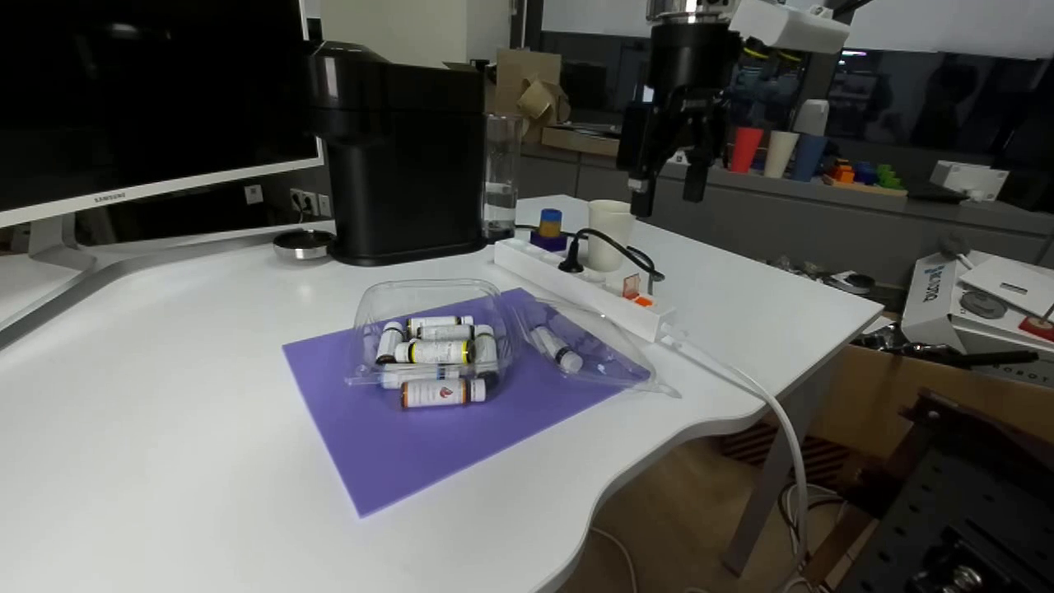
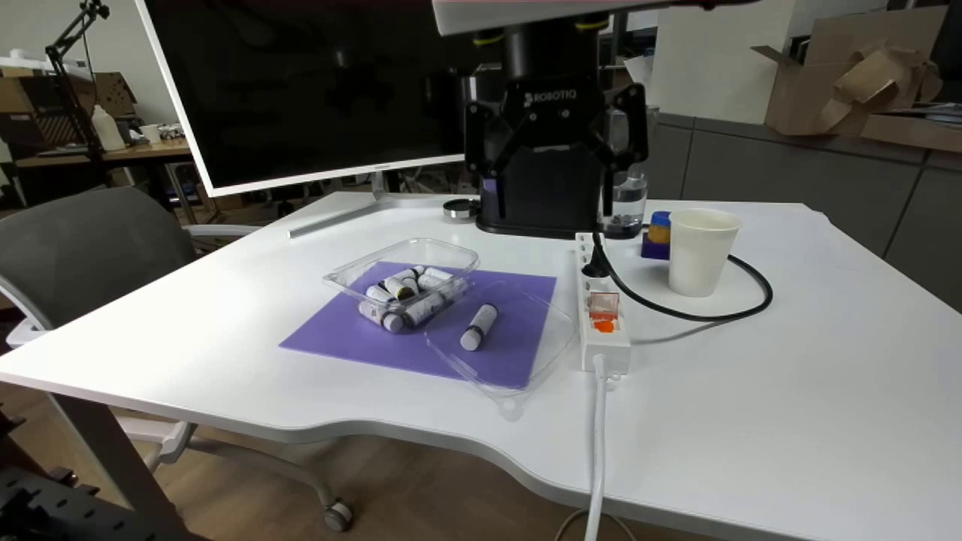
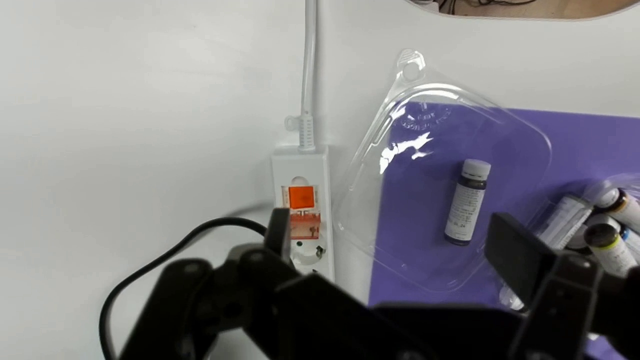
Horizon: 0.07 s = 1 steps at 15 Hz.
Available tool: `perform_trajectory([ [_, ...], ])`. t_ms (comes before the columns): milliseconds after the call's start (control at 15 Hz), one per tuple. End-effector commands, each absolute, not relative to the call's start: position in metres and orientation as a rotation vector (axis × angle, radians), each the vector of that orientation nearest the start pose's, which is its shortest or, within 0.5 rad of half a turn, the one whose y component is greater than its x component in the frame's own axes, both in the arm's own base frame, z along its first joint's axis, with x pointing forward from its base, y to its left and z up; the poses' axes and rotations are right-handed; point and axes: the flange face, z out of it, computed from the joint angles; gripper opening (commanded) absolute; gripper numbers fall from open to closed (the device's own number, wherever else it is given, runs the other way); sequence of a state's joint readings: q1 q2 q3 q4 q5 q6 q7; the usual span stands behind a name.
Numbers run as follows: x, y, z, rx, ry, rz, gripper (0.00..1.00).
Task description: Turn off the white extension cable
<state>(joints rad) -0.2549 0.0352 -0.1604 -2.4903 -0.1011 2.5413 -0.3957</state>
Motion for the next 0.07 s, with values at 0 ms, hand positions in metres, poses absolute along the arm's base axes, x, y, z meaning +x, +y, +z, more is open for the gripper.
perform_trajectory([
  [0,0.4215,-0.1956,0.2927,-3.217,0.001,0.061,1.0],
])
